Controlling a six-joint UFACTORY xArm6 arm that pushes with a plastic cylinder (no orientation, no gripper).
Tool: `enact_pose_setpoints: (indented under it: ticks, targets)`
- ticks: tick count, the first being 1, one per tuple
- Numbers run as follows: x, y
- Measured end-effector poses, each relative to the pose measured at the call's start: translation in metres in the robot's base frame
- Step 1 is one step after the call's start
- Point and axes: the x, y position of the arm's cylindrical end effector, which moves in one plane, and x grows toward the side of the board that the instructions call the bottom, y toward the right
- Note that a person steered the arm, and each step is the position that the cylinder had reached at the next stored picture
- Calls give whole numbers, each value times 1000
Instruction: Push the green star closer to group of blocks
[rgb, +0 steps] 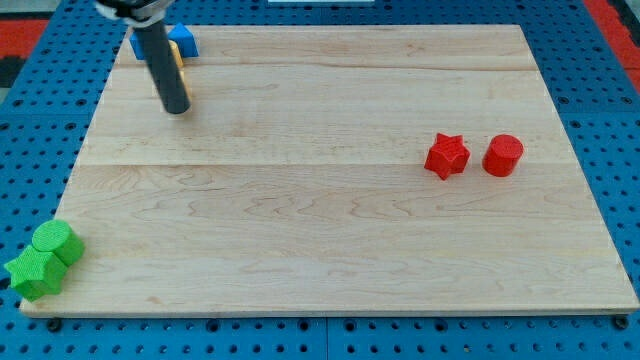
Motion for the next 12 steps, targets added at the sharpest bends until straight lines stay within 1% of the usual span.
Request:
enact_pose_setpoints:
  ticks: [1, 2, 3, 4, 5, 6, 7, 8, 9, 10, 11, 12]
  targets:
    - [-48, 0]
    - [-22, 34]
    - [82, 98]
    - [181, 139]
    - [280, 143]
    - [282, 109]
    - [231, 51]
    - [177, -77]
    - [162, -129]
    - [170, -129]
    - [256, -128]
    - [280, -124]
